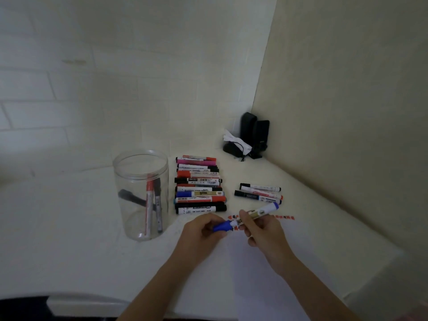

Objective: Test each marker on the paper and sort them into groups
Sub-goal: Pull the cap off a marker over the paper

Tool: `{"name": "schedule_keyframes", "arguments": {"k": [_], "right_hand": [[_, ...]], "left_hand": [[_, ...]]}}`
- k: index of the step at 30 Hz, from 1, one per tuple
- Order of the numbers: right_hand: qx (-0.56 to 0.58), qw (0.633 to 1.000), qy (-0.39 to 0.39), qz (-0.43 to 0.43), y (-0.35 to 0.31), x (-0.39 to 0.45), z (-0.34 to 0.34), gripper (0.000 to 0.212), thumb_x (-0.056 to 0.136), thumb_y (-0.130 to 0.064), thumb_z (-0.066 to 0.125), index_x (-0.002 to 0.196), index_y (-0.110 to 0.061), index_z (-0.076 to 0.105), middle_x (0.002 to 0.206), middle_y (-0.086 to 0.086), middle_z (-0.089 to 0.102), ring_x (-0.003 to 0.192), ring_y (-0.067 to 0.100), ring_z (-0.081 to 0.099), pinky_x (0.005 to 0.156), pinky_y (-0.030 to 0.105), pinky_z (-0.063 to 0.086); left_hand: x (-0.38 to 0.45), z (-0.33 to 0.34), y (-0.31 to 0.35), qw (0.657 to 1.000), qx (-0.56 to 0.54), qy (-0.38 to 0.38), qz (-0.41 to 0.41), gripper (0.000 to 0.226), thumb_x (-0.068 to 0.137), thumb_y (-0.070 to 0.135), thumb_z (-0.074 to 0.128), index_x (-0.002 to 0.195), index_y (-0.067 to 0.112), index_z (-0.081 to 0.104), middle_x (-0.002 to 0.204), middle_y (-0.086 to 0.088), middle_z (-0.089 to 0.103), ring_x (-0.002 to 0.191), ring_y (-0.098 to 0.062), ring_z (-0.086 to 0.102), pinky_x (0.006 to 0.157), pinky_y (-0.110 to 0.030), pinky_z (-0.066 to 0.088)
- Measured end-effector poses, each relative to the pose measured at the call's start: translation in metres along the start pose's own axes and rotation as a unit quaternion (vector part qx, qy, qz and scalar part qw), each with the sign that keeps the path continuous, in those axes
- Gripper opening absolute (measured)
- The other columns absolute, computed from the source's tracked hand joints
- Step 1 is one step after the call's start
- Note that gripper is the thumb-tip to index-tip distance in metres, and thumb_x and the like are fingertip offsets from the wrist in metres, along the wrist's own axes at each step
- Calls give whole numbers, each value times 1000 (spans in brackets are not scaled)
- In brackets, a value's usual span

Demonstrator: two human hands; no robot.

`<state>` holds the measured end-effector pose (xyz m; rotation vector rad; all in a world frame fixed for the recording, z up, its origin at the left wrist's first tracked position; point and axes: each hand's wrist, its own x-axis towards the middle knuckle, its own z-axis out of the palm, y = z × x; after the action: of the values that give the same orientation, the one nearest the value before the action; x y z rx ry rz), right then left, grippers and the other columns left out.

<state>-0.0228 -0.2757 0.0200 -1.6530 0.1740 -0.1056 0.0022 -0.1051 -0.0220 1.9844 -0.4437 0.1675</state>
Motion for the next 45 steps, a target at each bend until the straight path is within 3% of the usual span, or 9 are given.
{"name": "schedule_keyframes", "arguments": {"k": [10, 19, 26, 29, 32, 34, 37, 40, 45], "right_hand": [[37, 999, -21, 6, 5, 1, 16, 19, 84, -25, 73, 78, -8, 68, 54, -8, 56, 54, 4, 50, 62, 22, 48], [62, 997, 7, 54, 7, 3, 25, 27, 79, -28, 78, 85, -2, 71, 63, 0, 63, 62, 10, 56, 65, 22, 51], [97, 983, -75, 138, -18, -7, -18, 36, 83, -42, 70, 97, -10, 77, 85, 9, 73, 68, 15, 60, 65, 27, 54], [-85, 991, -98, 26, -21, -4, -46, 20, 86, -29, 70, 99, -16, 78, 82, 1, 73, 73, 14, 64, 73, 24, 56], [-365, 913, -154, -97, -21, 2, -42, 12, 87, -36, 69, 97, -34, 75, 80, -11, 72, 72, 12, 65, 67, 21, 49], [-412, 888, -161, -128, -18, 10, -33, 15, 88, -36, 67, 101, -31, 74, 88, -5, 73, 79, 17, 65, 70, 29, 50], [-420, 883, -89, -190, -6, 33, -37, 14, 89, -29, 68, 102, -30, 73, 84, -9, 69, 67, 9, 61, 61, 24, 47], [-484, 859, 41, -160, 9, 66, -56, 24, 86, -35, 70, 109, -27, 73, 100, 0, 64, 86, 15, 58, 76, 34, 50], [-575, 805, 105, -96, 19, 100, -67, 28, 87, -46, 66, 113, -38, 69, 111, 3, 54, 108, 24, 46, 90, 39, 33]], "left_hand": [[-1, -8, 4, 992, -118, 32, -36, 18, 84, 9, 70, 97, 22, 72, 92, 10, 71, 82, 1, 64, 73, -9, 47], [0, -5, -4, 994, -87, 63, 6, 30, 80, 9, 75, 90, 37, 68, 91, 8, 71, 85, -10, 66, 79, -26, 55], [-4, -14, -1, 997, -58, 47, 4, 25, 81, 12, 73, 100, 28, 71, 98, 13, 68, 92, 1, 61, 82, -9, 44], [-7, -23, -1, 999, -7, 31, 8, 25, 83, 16, 72, 100, 34, 68, 99, 17, 65, 94, 3, 59, 84, -8, 44], [-3, -24, 5, 998, 49, 4, 32, 22, 85, 24, 70, 104, 34, 67, 98, 19, 63, 93, 3, 57, 83, -10, 45], [4, -20, 9, 995, 93, 19, 29, 26, 86, 33, 68, 111, 31, 63, 101, 18, 62, 94, 3, 55, 85, -13, 41], [15, -22, 2, 984, 152, 95, -1, 34, 90, 35, 62, 121, 23, 58, 114, 9, 61, 107, -7, 54, 92, -21, 42], [22, -27, -9, 953, 294, 76, 16, 38, 92, 27, 59, 129, 20, 53, 130, 0, 55, 120, -16, 49, 102, -30, 41], [29, -22, -14, 924, 380, 51, -16, 38, 95, 24, 52, 133, 25, 48, 137, 5, 48, 126, -14, 41, 109, -31, 32]]}}
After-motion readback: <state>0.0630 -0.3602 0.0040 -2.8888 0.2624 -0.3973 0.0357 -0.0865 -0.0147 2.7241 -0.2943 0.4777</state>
